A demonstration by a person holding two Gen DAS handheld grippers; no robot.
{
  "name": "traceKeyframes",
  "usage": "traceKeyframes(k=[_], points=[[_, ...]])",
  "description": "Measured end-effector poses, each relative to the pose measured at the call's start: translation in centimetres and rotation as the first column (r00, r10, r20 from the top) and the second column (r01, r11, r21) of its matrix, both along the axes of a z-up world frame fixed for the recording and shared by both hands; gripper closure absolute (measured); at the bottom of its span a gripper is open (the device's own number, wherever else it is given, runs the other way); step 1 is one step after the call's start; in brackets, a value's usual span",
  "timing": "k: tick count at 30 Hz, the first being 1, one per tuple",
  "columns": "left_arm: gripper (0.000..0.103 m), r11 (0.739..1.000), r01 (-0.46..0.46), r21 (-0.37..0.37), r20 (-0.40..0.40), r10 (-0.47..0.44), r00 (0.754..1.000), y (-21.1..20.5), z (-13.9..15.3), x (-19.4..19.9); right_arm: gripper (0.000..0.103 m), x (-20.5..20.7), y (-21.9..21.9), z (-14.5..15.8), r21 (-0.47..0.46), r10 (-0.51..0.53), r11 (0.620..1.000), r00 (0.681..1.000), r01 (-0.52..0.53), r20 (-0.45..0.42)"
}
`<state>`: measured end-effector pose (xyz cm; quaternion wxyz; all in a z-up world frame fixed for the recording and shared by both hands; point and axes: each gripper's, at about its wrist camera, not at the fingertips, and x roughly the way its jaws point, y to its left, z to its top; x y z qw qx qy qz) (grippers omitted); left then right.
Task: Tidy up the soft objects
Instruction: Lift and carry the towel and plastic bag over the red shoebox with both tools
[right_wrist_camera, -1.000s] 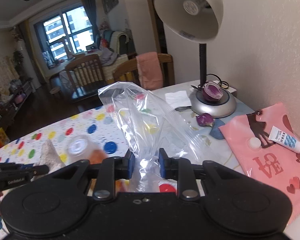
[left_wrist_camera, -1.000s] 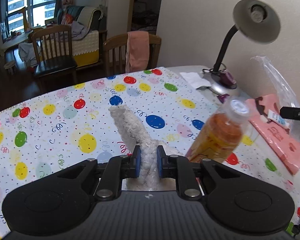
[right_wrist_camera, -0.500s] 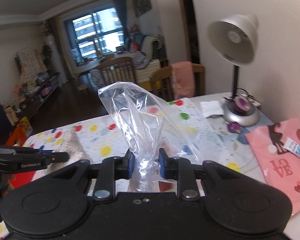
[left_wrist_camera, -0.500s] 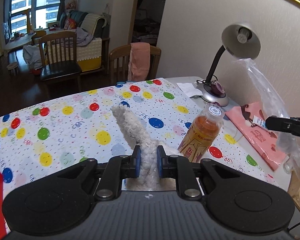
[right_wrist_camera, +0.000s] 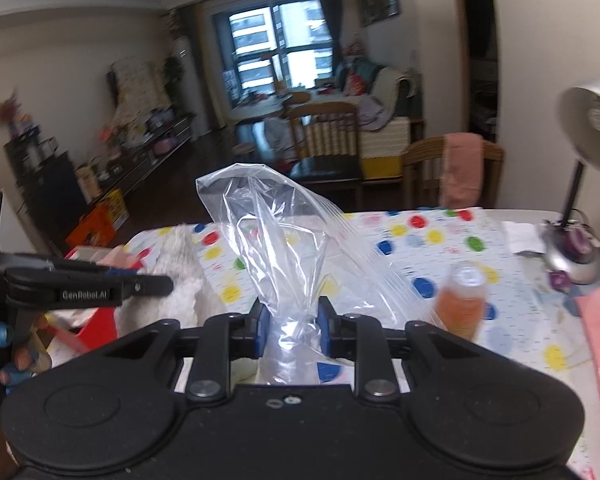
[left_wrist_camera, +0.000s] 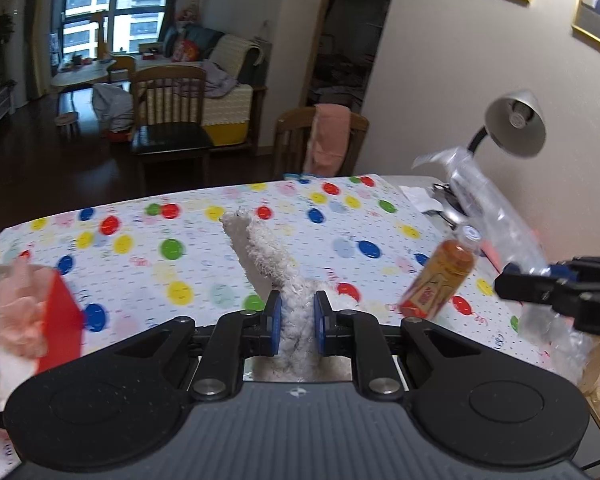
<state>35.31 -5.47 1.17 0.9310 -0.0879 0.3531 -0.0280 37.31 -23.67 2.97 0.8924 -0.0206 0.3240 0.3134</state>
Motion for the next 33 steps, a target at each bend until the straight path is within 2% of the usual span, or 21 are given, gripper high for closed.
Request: traceKeyframes(k=[16,23,33], points=[[0.087,0.992,-0.129,0.009,0.038,0.128,0.991,13.9,1.8,-6.8,0.08,-4.5,16.6,0.4,-0.041,0.209,0.977,0.978,-0.209,-0.006],[0.087,0.983,-0.185,0.019,0.042,0.184,0.982,21.0,2.0,-9.0,0.08,-5.7,23.5,-0.1,-0.049,0.246,0.968,0.969,-0.246,-0.015],[0.087,0.978,-0.207,0.029,0.07,0.205,0.976,29.4,1.5,-9.8,0.08,-6.3,31.4,-2.1,-0.079,0.25,0.964,0.967,-0.254,-0.059]])
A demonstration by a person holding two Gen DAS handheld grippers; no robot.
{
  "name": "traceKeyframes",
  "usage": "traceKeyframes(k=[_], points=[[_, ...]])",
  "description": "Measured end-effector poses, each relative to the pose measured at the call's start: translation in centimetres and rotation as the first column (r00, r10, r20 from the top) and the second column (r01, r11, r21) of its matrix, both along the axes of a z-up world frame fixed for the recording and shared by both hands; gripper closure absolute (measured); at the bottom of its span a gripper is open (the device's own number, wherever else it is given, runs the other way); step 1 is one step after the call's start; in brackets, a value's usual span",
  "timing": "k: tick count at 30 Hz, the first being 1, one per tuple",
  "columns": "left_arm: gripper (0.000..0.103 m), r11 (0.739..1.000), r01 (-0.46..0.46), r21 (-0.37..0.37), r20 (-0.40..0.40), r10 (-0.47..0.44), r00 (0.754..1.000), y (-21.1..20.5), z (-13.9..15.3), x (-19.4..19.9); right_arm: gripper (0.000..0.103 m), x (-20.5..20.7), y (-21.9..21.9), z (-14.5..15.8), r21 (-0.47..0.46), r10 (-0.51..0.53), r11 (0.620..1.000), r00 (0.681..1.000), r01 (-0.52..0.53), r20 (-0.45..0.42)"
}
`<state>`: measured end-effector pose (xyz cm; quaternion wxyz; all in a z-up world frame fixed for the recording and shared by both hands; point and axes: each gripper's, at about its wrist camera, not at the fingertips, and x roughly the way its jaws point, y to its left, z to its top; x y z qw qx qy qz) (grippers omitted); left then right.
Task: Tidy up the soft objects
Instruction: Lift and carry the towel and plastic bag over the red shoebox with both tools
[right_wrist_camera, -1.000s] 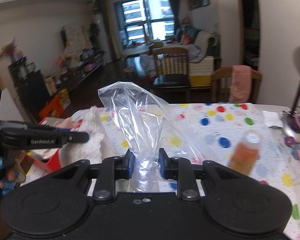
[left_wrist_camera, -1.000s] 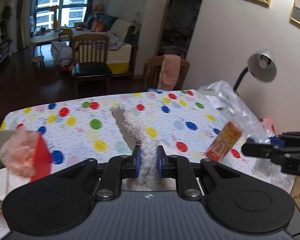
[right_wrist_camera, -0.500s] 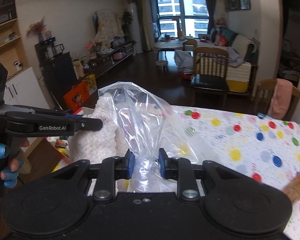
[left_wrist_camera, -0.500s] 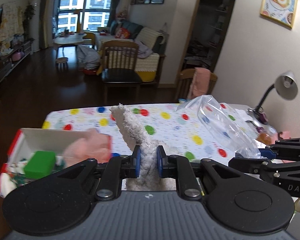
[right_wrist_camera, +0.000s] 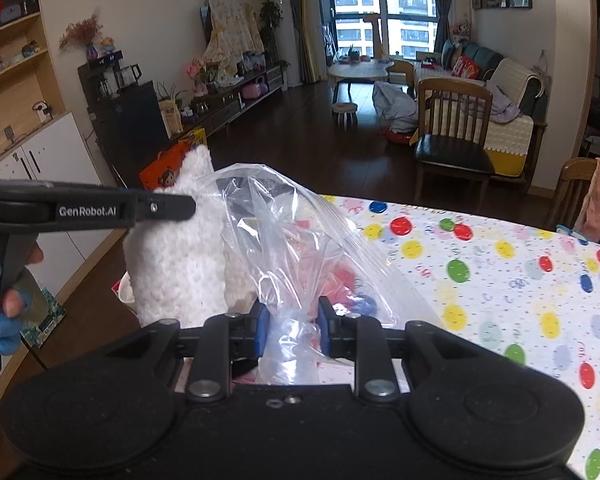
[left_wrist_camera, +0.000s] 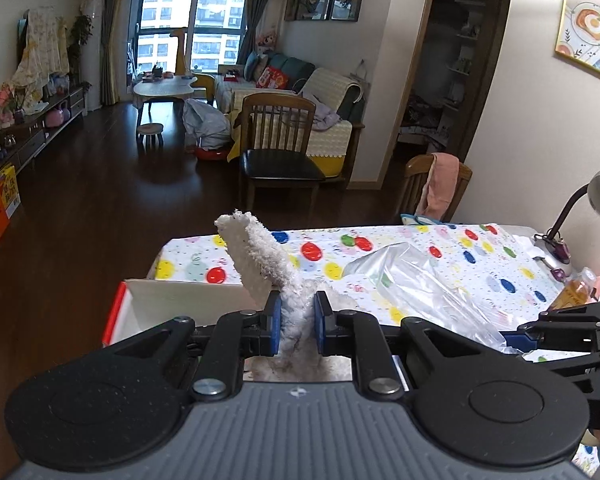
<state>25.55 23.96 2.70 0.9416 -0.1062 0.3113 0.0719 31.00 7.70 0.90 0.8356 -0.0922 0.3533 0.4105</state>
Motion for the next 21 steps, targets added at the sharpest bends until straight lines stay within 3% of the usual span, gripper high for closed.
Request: traceKeyframes(k=[21], points=[[0.087,1.0,-0.001,0.024,-0.147,0.005,0.989,9.6,-7.5,1.6,0.08,0.8,12.1,-6.8,-0.162,-0.031,0.986,0.998,0.022,-0.054]])
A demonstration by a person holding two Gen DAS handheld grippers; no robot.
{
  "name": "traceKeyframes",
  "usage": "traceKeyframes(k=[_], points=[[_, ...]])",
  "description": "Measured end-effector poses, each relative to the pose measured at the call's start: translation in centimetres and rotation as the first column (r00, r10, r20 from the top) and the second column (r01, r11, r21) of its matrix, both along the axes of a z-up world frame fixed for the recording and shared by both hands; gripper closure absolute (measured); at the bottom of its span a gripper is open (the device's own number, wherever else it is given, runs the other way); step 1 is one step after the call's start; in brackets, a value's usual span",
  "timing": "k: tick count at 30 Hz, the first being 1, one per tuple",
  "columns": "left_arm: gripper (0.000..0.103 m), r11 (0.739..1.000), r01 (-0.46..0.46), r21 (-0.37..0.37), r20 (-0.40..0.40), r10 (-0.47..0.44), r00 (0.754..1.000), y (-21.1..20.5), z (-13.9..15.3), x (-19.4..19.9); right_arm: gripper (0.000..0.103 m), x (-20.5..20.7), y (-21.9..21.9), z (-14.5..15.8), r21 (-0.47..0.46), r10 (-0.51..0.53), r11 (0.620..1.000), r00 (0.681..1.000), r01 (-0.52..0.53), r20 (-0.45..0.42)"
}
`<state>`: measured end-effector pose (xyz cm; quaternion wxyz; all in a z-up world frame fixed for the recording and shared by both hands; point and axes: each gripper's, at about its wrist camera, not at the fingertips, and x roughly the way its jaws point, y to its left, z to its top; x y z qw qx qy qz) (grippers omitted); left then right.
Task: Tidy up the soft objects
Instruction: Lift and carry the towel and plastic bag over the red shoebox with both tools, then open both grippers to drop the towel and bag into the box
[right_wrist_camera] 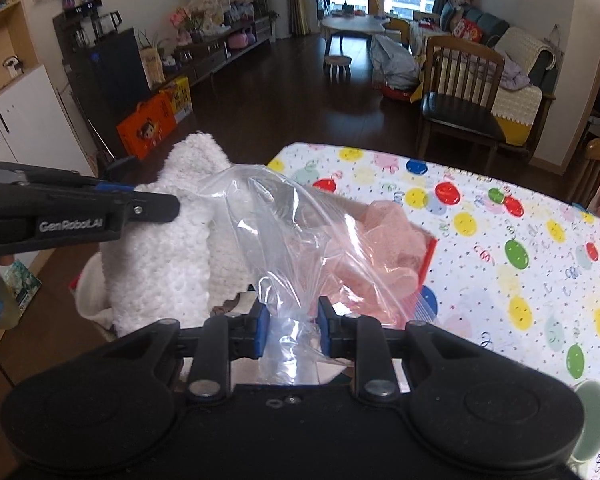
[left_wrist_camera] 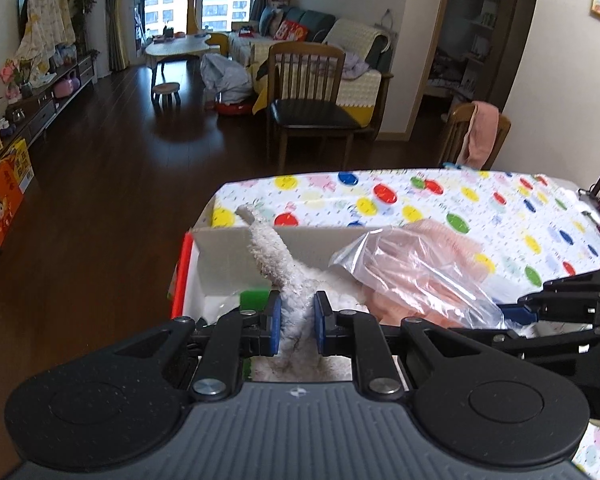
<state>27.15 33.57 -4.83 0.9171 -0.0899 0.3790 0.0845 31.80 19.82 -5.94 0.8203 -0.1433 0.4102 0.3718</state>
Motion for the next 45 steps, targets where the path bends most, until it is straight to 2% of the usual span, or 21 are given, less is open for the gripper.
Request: traceKeyframes(k=[11,21,23,27,32,34,37,38,39,41,45], points=[[0.087,1.0,-0.009,0.0,-0.057,0.009,0.998,1.5,-2.9,-0.3,0.079,-0.2,2.3,-2.1,-0.043,0.005,0.999,1.0,-0.006,-0.03],[0.087,1.0,-0.024,-0.005,-0.112,0.023,0.993,1.0,-5.1,-0.3,0.072,-0.1,2.7,-3.3,-0.069,0.01,0.998,0.998,-0.015,-0.068],[0.086,1.0,-0.03,-0.004,-0.115,0.029,0.993,0.9,-5.1,-0.2,0.07,-0.3,2.8,-3.2,-0.073,0.012,0.997,0.998,-0.016,-0.056],[0.083,0.999,-0.045,0.001,-0.113,0.045,0.993,0.8,-4.9,-0.4,0.057,-0.5,2.6,-2.7,-0.053,0.012,0.998,0.999,-0.014,-0.043],[0.082,0.998,-0.054,0.014,-0.103,0.055,0.993,0.4,-4.6,-1.0,0.054,-0.6,1.8,-1.7,-0.024,0.016,1.0,0.999,-0.017,-0.03],[0.081,0.998,-0.057,0.023,-0.1,0.059,0.993,0.2,-4.2,-1.3,0.048,-0.6,1.5,-1.3,-0.013,0.02,1.0,1.0,-0.02,-0.021],[0.072,0.998,-0.061,0.027,-0.091,0.063,0.994,0.0,-3.6,-1.5,0.044,-0.8,1.2,-0.5,0.005,0.028,1.0,1.0,-0.028,-0.006],[0.063,0.998,-0.06,0.029,-0.086,0.062,0.994,-0.2,-3.5,-1.6,0.043,-1.0,1.1,-0.2,0.011,0.028,1.0,1.0,-0.028,-0.002],[0.044,0.997,-0.062,0.036,-0.082,0.064,0.995,-0.4,-3.3,-1.7,0.041,-1.1,1.0,0.1,0.018,0.029,0.999,1.0,-0.029,0.002],[0.027,0.997,-0.063,0.044,-0.07,0.066,0.995,-0.6,-3.0,-1.9,0.04,-1.3,0.7,0.6,0.029,0.032,0.999,0.999,-0.032,0.011],[0.027,0.997,-0.066,0.046,-0.015,0.067,0.998,-1.2,-1.8,-2.8,0.035,-1.9,-0.1,1.7,0.054,0.041,0.998,0.999,-0.043,0.028]])
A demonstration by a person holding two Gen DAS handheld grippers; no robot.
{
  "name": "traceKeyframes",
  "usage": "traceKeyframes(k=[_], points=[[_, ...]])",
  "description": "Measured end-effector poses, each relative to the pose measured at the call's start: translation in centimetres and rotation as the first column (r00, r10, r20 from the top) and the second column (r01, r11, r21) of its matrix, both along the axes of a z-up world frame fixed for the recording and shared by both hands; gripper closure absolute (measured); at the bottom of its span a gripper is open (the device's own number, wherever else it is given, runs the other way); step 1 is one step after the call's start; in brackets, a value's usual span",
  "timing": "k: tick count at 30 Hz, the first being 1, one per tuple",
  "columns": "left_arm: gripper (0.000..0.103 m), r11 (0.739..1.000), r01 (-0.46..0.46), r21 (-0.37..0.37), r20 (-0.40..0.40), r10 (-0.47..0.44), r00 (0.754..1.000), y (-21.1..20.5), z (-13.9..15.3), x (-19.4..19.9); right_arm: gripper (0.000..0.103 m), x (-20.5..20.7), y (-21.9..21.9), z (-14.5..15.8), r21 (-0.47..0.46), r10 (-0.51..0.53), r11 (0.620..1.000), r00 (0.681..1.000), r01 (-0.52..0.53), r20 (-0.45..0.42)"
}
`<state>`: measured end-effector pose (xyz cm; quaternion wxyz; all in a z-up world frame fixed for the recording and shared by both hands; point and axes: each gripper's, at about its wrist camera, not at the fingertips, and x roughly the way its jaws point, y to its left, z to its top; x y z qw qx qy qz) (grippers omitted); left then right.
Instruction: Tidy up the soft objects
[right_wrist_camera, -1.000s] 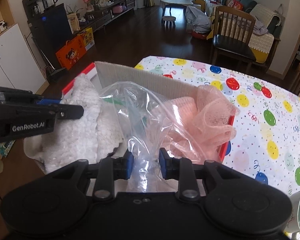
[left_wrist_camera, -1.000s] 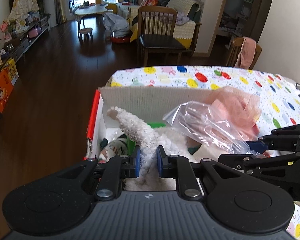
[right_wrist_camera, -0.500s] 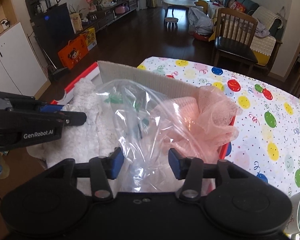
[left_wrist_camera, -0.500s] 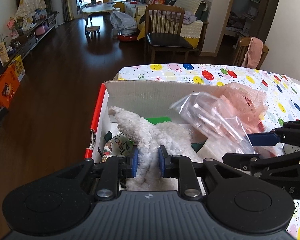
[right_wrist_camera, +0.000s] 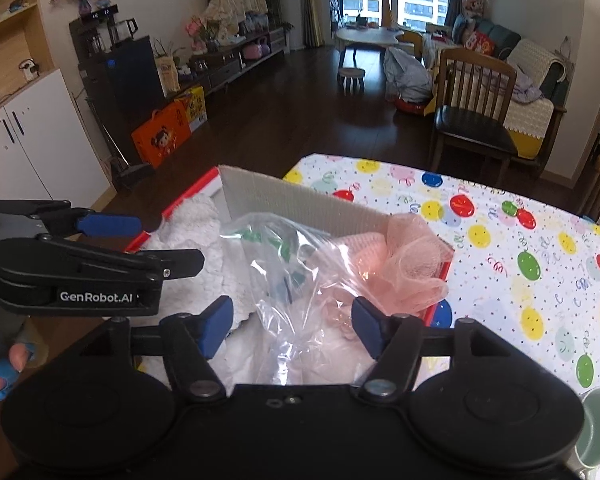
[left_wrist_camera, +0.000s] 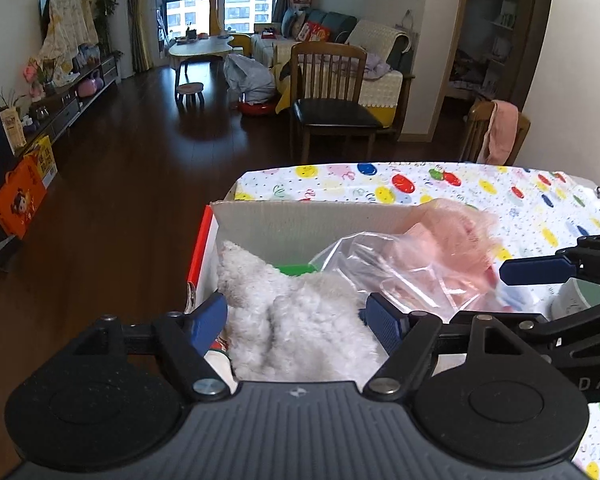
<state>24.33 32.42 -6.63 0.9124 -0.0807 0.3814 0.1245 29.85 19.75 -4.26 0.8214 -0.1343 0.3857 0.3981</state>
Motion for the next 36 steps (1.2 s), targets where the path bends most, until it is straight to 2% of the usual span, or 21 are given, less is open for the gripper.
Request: traceKeyframes(k=[10,12,18,21,23,27,36], points=[[0.027,1.0,0.007,-0.017,0.057,-0.006,0.998,-2.1,3.1,-2.3,0.017,-2.4,-3.4,3.2,0.097,0.027,0.995,0.998,-0.032,0.051],[0.02,1.0,0.011,-0.012,0.071,-0.01,0.997,-2.9,3.8,-3.1,0.013,-3.1,-4.3,3.9,0.117,0.035,0.992,0.997,-0.043,0.071],[0.019,1.0,0.025,0.003,0.114,-0.025,0.993,-5.2,5.6,-5.4,0.005,-5.4,-7.4,5.9,0.175,0.043,0.982,0.989,-0.067,0.14],[0.014,1.0,0.027,0.005,0.133,-0.028,0.991,-6.2,6.4,-6.3,0.001,-6.2,-8.9,6.8,0.209,0.039,0.975,0.986,-0.074,0.164],[0.013,0.999,0.035,0.004,0.146,-0.035,0.989,-6.8,6.9,-6.8,0.0,-6.4,-9.8,7.2,0.234,0.031,0.97,0.984,-0.072,0.174],[0.003,0.999,0.043,0.012,0.171,-0.044,0.984,-7.9,7.7,-7.7,0.0,-6.7,-11.4,7.9,0.272,-0.001,0.961,0.981,-0.052,0.193],[0.001,0.998,0.057,0.026,0.221,-0.061,0.973,-10.6,8.7,-8.8,0.0,-7.2,-14.3,7.6,0.355,-0.078,0.935,0.979,0.007,0.187]])
